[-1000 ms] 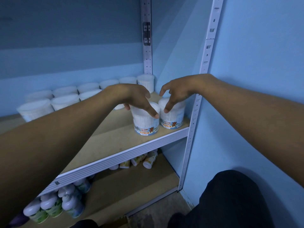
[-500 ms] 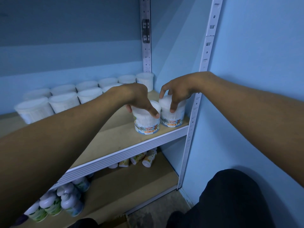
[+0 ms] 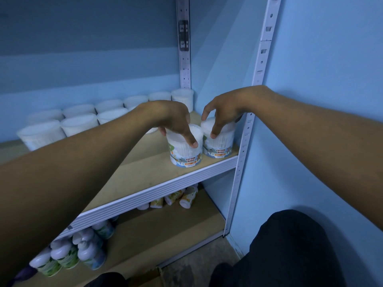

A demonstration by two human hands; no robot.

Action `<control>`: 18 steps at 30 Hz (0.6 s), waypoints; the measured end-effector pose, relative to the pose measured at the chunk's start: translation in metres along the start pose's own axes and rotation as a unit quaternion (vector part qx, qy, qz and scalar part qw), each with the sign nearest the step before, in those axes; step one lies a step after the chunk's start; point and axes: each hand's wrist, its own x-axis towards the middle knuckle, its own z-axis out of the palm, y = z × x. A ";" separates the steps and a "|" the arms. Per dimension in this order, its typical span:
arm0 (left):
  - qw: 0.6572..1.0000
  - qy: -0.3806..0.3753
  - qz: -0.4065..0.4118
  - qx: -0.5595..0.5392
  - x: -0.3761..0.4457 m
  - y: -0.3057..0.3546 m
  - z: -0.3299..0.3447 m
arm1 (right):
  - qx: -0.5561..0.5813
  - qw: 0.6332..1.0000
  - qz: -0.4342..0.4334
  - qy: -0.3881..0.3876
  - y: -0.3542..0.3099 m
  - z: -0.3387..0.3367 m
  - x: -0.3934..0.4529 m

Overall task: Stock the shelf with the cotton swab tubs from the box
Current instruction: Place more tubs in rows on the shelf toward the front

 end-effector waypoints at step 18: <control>0.999 0.005 -0.036 -0.007 -0.001 0.007 -0.001 | 0.005 1.000 -0.018 -0.010 0.004 0.002 -0.004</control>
